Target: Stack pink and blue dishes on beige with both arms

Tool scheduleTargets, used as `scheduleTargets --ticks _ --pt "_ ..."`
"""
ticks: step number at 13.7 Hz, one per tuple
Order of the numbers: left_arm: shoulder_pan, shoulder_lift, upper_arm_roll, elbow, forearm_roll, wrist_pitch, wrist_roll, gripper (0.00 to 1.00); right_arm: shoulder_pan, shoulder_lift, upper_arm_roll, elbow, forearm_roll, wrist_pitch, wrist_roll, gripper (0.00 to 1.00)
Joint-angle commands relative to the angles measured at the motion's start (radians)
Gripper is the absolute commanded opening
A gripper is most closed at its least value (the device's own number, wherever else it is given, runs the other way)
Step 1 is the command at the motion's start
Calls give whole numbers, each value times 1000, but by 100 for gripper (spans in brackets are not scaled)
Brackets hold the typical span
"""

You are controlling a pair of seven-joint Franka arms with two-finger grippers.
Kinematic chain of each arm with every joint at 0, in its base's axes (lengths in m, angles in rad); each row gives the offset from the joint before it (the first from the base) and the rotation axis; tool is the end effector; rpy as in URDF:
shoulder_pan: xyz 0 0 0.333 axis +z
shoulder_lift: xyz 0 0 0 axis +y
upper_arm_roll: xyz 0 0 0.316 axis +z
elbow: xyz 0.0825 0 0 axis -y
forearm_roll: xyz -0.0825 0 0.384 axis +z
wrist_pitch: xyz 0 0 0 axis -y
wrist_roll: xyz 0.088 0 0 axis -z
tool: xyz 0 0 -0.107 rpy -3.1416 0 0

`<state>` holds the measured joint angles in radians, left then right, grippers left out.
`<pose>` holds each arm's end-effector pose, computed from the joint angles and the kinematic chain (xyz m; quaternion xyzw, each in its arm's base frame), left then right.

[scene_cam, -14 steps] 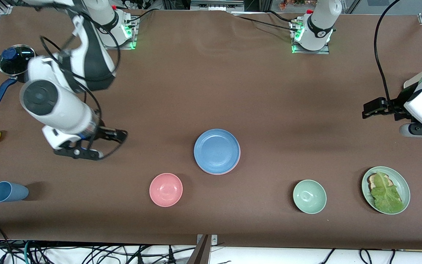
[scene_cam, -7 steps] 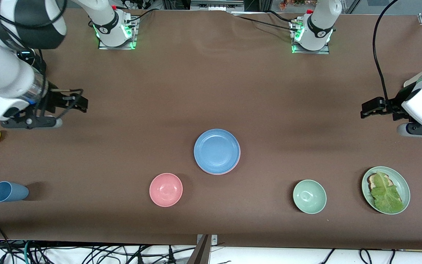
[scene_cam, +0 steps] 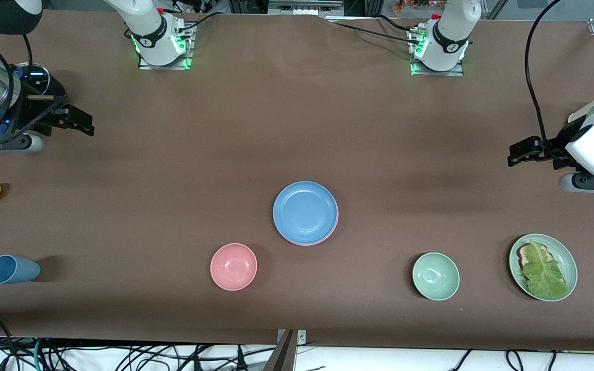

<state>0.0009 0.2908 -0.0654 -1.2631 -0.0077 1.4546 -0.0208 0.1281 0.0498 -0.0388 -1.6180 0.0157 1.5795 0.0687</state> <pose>0.6280 -0.0350 0.5862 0.9985 -0.0212 -0.0498 0.0112 0.5641 0.0527 0.5751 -0.9990 -0.0099 0.0445 0.0034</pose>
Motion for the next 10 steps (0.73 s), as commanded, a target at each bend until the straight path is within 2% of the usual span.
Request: scheduleTargets --ticks 1,10 --pt "-1 -2 3 14 -5 -10 2 100 -22 8 14 15 13 -28 -7 100" --pt "1 -4 4 14 -6 -10 2 100 -16 16 11 63 3 -64 -12 100"
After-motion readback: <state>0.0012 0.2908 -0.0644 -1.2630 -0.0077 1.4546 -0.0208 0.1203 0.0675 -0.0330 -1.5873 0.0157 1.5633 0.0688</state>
